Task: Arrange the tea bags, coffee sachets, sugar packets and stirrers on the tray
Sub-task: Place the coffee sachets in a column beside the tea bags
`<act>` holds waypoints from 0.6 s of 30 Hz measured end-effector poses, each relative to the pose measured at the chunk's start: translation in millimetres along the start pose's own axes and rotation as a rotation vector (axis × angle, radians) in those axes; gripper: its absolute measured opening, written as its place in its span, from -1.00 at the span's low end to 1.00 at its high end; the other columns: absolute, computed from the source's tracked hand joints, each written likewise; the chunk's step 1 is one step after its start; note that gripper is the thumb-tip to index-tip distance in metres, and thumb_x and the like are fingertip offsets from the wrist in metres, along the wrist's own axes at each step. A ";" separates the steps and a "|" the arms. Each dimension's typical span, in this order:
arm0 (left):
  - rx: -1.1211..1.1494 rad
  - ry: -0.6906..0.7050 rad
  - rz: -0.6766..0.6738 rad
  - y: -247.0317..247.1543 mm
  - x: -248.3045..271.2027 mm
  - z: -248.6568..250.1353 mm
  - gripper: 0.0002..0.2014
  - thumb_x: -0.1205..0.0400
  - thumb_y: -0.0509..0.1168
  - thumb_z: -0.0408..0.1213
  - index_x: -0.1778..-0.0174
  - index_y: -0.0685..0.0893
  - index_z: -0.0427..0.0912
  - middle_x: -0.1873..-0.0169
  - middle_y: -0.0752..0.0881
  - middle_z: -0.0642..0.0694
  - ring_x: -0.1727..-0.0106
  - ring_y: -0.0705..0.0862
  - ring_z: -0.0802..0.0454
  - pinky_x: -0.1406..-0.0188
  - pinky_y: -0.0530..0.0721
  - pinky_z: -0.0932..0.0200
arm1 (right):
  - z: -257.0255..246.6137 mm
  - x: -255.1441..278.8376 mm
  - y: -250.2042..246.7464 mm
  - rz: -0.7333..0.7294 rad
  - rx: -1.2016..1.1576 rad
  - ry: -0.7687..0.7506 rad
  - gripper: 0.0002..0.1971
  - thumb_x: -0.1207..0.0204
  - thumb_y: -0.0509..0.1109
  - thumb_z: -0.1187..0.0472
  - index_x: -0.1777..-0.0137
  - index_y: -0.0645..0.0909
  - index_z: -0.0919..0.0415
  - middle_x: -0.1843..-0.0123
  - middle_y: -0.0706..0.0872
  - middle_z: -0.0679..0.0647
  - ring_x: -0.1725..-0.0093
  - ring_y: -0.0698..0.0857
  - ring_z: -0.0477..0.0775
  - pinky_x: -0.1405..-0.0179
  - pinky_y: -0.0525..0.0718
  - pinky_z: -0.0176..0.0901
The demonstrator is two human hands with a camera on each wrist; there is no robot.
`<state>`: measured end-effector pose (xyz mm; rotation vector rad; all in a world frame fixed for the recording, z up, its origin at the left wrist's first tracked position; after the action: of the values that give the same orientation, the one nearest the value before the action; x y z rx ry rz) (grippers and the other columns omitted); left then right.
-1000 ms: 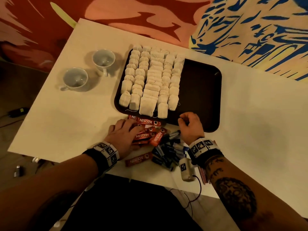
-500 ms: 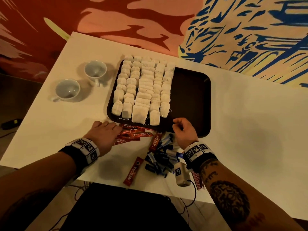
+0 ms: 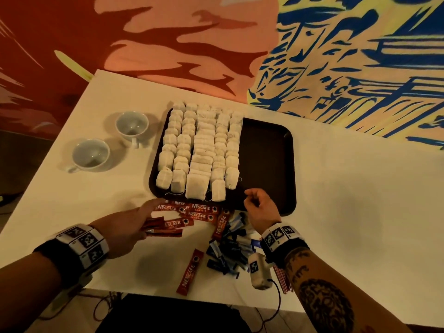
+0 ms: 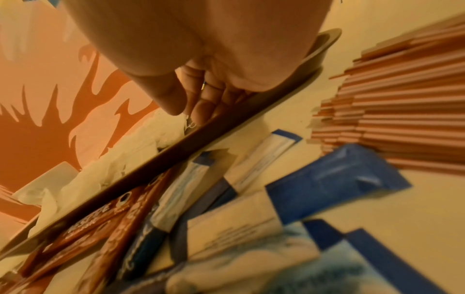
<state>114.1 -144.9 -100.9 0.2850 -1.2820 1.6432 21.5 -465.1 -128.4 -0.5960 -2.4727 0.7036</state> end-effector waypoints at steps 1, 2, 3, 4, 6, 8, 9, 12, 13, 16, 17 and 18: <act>0.022 0.010 0.005 -0.6 2.2 -3.5 -0.23 -0.70 0.28 -0.22 -0.54 -0.08 0.53 -0.35 0.63 0.14 -0.23 0.62 0.16 -0.33 0.56 0.11 | 0.2 -0.1 -0.1 0.001 0.000 0.009 -0.81 -0.64 0.37 0.24 -0.16 0.60 -0.05 -0.05 0.72 -0.07 0.00 0.67 -0.19 0.03 0.54 -0.41; 0.057 0.021 0.013 -3.2 5.6 -4.7 -0.29 -0.71 0.27 -0.21 -0.45 -0.01 0.58 -0.31 0.63 0.18 -0.21 0.61 0.19 -0.31 0.55 0.14 | -0.1 -0.4 0.2 0.002 0.000 0.017 -0.81 -0.64 0.37 0.24 -0.16 0.60 -0.06 -0.06 0.72 -0.06 -0.02 0.68 -0.14 0.01 0.55 -0.38; 0.103 0.031 0.026 -5.2 8.2 -6.4 -0.36 -0.71 0.27 -0.21 -0.37 0.07 0.60 -0.26 0.62 0.21 -0.19 0.60 0.21 -0.27 0.53 0.18 | -0.6 -0.6 0.5 0.002 -0.001 0.026 -0.82 -0.65 0.36 0.23 -0.15 0.60 -0.07 -0.07 0.72 -0.06 -0.04 0.69 -0.10 -0.03 0.56 -0.33; 0.155 0.047 0.043 -8.8 10.9 -6.3 -0.42 -0.72 0.27 -0.23 -0.30 0.15 0.58 -0.21 0.62 0.23 -0.15 0.60 0.25 -0.21 0.52 0.24 | -1.3 -1.0 0.1 0.005 -0.003 0.036 -0.83 -0.66 0.35 0.23 -0.15 0.60 -0.07 -0.06 0.73 -0.06 -0.05 0.70 -0.06 -0.06 0.58 -0.29; 0.284 0.082 0.071 -14.7 13.0 -5.3 -0.50 -0.71 0.29 -0.27 -0.27 0.29 0.50 -0.15 0.67 0.21 -0.05 0.65 0.29 -0.05 0.53 0.34 | -3.2 -1.0 -2.6 0.014 0.000 0.057 -0.84 -0.67 0.35 0.24 -0.14 0.61 -0.05 -0.06 0.73 -0.07 -0.07 0.69 -0.06 -0.12 0.61 -0.22; 0.439 0.102 0.107 -19.9 13.2 -6.3 -0.52 -0.69 0.32 -0.32 -0.24 0.39 0.43 -0.06 0.74 0.14 0.07 0.70 0.21 0.12 0.59 0.35 | -8.2 0.9 -5.5 0.026 0.006 0.064 -0.83 -0.67 0.34 0.25 -0.14 0.62 -0.04 -0.10 0.73 -0.05 -0.12 0.69 -0.06 -0.18 0.62 -0.19; 0.511 0.108 0.130 -23.6 12.3 -6.8 -0.51 -0.68 0.33 -0.36 -0.24 0.41 0.41 0.02 0.76 0.08 0.15 0.71 0.16 0.20 0.64 0.28 | -12.4 1.8 -7.4 0.039 0.011 0.060 -0.82 -0.67 0.33 0.25 -0.14 0.62 -0.05 -0.13 0.73 -0.03 -0.14 0.69 -0.06 -0.17 0.61 -0.20; 0.726 0.126 0.198 -34.3 6.9 1.4 -0.50 -0.65 0.32 -0.50 -0.27 0.48 0.25 0.26 0.74 -0.07 0.38 0.68 0.15 0.39 0.68 0.15 | -36.8 10.4 -8.1 0.076 -0.006 0.016 -0.81 -0.67 0.34 0.24 -0.09 0.61 -0.12 -0.15 0.74 -0.05 -0.12 0.70 -0.12 -0.13 0.62 -0.23; 0.804 0.119 0.199 -36.3 5.6 6.5 -0.53 -0.66 0.30 -0.53 -0.26 0.50 0.18 0.31 0.73 -0.10 0.44 0.67 0.16 0.45 0.66 0.17 | -48.5 15.7 -3.7 0.064 -0.039 -0.003 -0.82 -0.66 0.35 0.22 -0.07 0.62 -0.14 -0.13 0.75 -0.07 -0.10 0.72 -0.15 -0.13 0.65 -0.22; 0.964 0.119 0.151 -34.7 -4.5 28.0 -0.59 -0.67 0.27 -0.55 -0.31 0.53 0.03 0.34 0.74 -0.20 0.43 0.69 0.03 0.48 0.62 0.14 | -95.2 38.0 18.8 -0.070 -0.142 -0.060 -0.85 -0.65 0.39 0.10 -0.14 0.63 -0.19 -0.02 0.76 -0.15 0.02 0.73 -0.23 0.00 0.66 -0.29; 0.994 0.119 0.124 -33.1 -8.9 36.6 -0.59 -0.66 0.28 -0.55 -0.32 0.54 0.00 0.37 0.75 -0.13 0.41 0.70 0.02 0.45 0.63 0.14 | -111.2 45.4 27.8 -0.126 -0.163 -0.082 -0.82 -0.65 0.40 0.04 -0.22 0.61 -0.17 -0.01 0.75 -0.16 0.04 0.72 -0.24 0.02 0.67 -0.31; 1.013 0.128 0.101 -34.0 -11.5 47.7 -0.59 -0.66 0.30 -0.55 -0.32 0.55 0.00 0.38 0.77 -0.06 0.37 0.72 0.04 0.39 0.66 0.15 | -125.3 50.7 35.8 -0.169 -0.170 -0.105 -0.73 -0.64 0.39 -0.03 -0.32 0.58 -0.15 -0.05 0.73 -0.17 0.01 0.72 -0.24 0.01 0.68 -0.30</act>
<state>129.3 -192.8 -68.6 0.7064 -0.2759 2.2486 62.3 -365.7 -38.8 -0.4134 -2.6617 0.4732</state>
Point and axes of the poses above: each hand's wrist, its own x-axis away from the middle knuckle, its own y-axis out of the palm, z = x × y, the point moved 10 cm from there along -x, towards the middle knuckle
